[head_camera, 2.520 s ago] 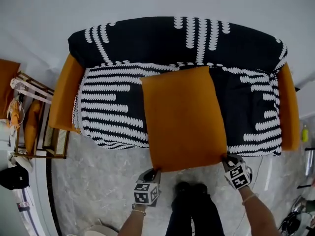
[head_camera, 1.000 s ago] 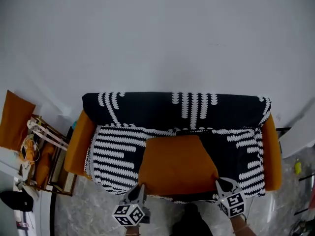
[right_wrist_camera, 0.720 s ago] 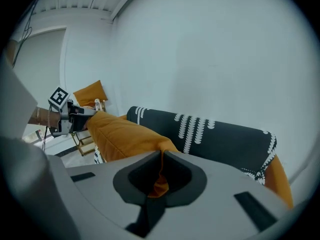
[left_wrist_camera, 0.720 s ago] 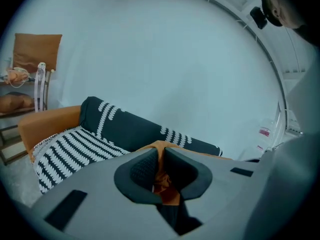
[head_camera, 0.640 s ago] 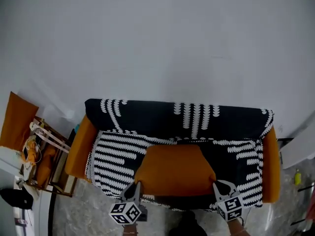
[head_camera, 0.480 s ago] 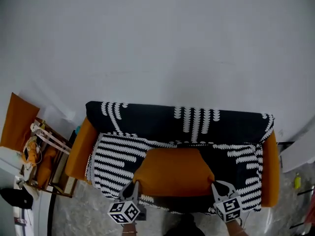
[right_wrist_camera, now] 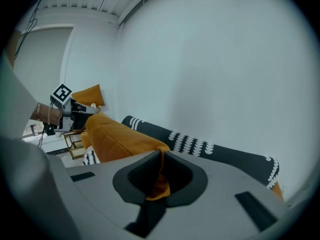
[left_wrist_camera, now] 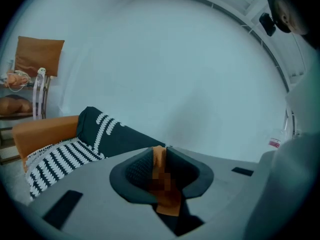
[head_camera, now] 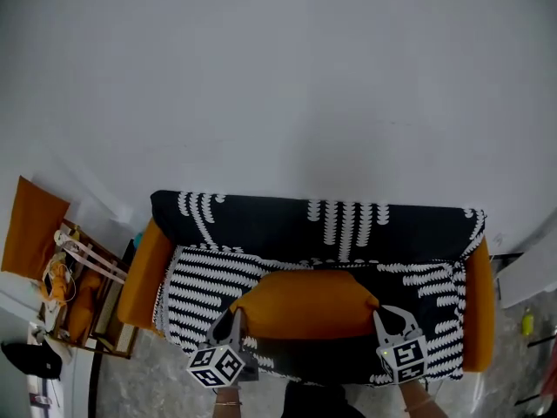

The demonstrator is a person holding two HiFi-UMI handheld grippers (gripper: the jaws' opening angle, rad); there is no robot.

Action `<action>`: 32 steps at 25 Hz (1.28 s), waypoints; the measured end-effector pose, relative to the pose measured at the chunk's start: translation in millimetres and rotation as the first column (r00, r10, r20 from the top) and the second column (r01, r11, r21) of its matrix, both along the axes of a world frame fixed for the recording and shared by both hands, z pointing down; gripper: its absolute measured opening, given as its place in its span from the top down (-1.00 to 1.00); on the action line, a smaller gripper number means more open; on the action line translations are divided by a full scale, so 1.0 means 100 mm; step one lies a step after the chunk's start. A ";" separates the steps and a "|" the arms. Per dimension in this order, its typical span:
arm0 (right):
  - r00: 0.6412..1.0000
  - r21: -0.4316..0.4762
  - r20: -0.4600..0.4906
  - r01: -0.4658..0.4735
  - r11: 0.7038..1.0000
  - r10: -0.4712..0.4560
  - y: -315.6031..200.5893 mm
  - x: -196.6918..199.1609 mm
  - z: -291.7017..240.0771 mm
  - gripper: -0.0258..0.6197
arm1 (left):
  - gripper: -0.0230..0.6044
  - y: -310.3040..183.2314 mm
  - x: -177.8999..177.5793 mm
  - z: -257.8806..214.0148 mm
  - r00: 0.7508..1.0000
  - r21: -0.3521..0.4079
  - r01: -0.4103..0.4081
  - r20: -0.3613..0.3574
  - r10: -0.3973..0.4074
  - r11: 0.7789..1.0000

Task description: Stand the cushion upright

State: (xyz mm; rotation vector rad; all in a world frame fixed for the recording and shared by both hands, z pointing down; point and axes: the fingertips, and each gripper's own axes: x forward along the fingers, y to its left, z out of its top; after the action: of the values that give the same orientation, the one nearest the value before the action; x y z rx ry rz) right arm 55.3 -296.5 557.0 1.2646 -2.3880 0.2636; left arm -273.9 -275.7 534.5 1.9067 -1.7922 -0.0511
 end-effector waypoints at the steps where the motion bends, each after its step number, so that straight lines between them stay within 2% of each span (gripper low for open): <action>1: 1.000 0.006 0.002 -0.003 1.000 0.003 -0.06 -0.01 -0.03 0.83 | 0.68 -0.06 -0.01 -0.03 1.000 0.006 -0.004 -0.003 0.004 1.000; 16: 0.994 0.085 0.010 -0.109 0.990 0.109 -1.12 -0.13 -0.41 0.84 | 0.62 -1.13 -0.17 -0.32 0.994 0.034 -0.109 -0.026 0.110 0.993; 27: 0.988 0.094 -0.003 -0.156 0.983 0.157 -1.87 -0.25 -0.53 0.83 | 0.60 -1.86 -0.29 -0.38 0.984 0.040 -0.179 -0.020 0.180 0.983; 32: 0.985 0.094 -0.014 -0.171 0.981 0.173 -2.19 -0.28 -0.55 0.83 | 0.60 -2.16 -0.33 -0.38 0.982 0.039 -0.185 -0.022 0.186 0.982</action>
State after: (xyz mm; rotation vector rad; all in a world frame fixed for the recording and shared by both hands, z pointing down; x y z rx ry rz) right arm 27.5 -515.6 501.8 1.5122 -2.2981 0.1904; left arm -307.2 -491.8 496.6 2.0813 -1.5999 -0.0430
